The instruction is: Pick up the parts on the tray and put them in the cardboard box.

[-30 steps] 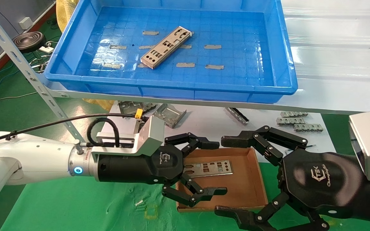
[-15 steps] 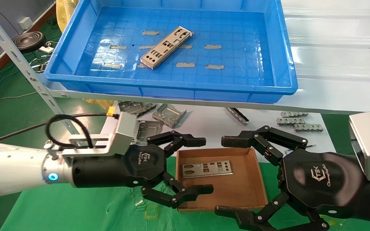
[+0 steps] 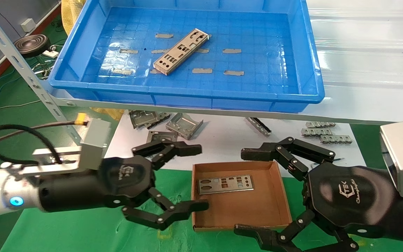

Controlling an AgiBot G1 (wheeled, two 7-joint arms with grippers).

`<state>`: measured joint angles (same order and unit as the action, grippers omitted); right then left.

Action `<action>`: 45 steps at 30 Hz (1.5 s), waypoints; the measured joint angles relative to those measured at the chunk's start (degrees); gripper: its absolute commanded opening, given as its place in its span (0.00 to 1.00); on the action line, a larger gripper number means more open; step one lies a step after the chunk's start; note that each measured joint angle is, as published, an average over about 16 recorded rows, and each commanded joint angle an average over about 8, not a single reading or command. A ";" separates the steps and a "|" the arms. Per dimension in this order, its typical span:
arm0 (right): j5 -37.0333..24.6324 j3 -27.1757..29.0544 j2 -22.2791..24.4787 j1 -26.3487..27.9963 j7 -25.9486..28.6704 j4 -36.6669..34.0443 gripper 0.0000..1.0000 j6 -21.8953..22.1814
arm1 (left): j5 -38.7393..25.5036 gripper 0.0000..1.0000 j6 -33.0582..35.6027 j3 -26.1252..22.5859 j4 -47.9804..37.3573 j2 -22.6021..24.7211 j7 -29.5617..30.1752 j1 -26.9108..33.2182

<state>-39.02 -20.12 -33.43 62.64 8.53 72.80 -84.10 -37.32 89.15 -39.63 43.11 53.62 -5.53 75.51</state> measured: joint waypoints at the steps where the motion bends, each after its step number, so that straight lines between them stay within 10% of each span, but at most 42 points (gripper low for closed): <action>1: 0.00 0.00 0.00 0.00 0.00 0.00 1.00 0.00 | -0.14 1.00 -0.11 0.74 0.95 -0.58 0.51 -0.44; 30: 0.02 -0.02 0.01 0.00 -0.01 0.00 1.00 0.01 | -4.16 1.00 -3.15 21.70 28.01 -17.08 14.87 -12.80; 45: 0.04 -0.02 0.02 -0.01 -0.02 -0.02 1.00 0.03 | -4.77 1.00 -3.58 24.49 31.58 -19.26 16.57 -14.48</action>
<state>-38.98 -20.14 -33.42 62.64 8.52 72.78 -84.07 -42.09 85.57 -15.14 74.69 34.36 11.04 61.03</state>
